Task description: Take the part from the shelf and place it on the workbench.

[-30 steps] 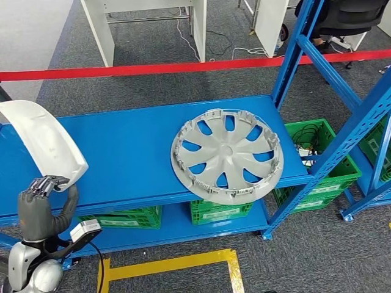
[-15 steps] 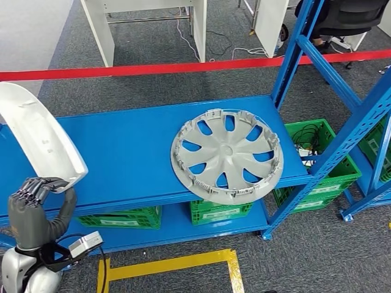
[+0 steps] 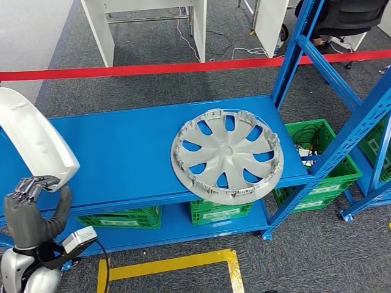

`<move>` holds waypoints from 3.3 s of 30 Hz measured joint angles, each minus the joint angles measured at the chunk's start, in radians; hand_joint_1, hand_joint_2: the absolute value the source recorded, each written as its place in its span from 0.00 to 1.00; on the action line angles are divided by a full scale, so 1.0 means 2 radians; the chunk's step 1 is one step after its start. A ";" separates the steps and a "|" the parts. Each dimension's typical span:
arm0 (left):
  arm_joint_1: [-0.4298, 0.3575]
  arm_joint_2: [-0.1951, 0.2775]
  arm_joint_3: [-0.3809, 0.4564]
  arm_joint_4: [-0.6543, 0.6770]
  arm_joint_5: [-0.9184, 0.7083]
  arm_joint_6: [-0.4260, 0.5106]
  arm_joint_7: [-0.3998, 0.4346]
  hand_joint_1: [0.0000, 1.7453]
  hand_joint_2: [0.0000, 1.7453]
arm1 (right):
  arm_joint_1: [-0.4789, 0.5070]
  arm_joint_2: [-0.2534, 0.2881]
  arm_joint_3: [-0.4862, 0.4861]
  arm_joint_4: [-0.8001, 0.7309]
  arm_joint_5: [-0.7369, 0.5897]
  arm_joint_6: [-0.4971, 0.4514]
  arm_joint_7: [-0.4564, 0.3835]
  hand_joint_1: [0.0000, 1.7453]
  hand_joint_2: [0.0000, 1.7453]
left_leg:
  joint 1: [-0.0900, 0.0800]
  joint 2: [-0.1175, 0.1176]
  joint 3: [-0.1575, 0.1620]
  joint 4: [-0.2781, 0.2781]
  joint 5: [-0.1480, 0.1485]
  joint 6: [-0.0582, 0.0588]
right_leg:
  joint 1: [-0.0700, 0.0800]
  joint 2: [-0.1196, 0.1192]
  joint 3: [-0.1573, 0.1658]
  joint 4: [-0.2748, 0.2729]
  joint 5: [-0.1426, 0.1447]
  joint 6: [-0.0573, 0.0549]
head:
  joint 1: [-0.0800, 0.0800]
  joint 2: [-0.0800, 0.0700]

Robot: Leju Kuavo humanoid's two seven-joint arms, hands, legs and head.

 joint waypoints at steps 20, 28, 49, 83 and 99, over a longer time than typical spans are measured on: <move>0.028 0.031 0.019 -0.009 -0.017 0.001 0.015 1.00 1.00 | -0.002 0.023 0.000 0.001 0.005 -0.025 -0.001 0.00 0.00 | -0.002 0.000 -0.003 0.005 -0.003 0.004 | -0.002 0.000 0.000 -0.001 0.001 0.002 | -0.001 0.000; 0.039 0.045 0.031 -0.016 -0.018 0.002 0.021 1.00 1.00 | -0.005 0.030 0.000 0.001 0.004 -0.032 0.007 0.00 0.00 | 0.004 0.004 -0.003 -0.007 0.009 0.015 | -0.004 0.000 -0.058 0.120 -0.066 0.013 | 0.001 0.000; 0.056 0.062 0.048 -0.023 -0.011 0.003 0.027 1.00 1.00 | -0.010 0.042 0.000 0.002 0.001 -0.035 0.011 0.00 0.00 | -0.006 -0.001 0.018 0.036 -0.037 0.016 | 0.009 0.001 -0.058 0.026 0.030 -0.015 | -0.013 0.000; 0.056 0.070 0.053 -0.034 0.003 0.003 0.016 1.00 1.00 | -0.011 0.045 0.000 0.003 -0.010 -0.035 0.006 0.00 0.00 | -0.007 -0.002 0.035 -0.010 -0.026 0.006 | 0.005 -0.002 -0.059 0.011 0.050 -0.002 | -0.016 0.000; 0.065 0.066 0.082 -0.035 0.035 0.003 -0.025 1.00 1.00 | -0.015 0.047 0.000 0.003 -0.010 -0.036 0.018 0.00 0.00 | -0.007 0.004 -0.061 0.001 0.061 0.003 | 0.005 -0.001 0.041 -0.023 -0.024 -0.007 | -0.014 0.000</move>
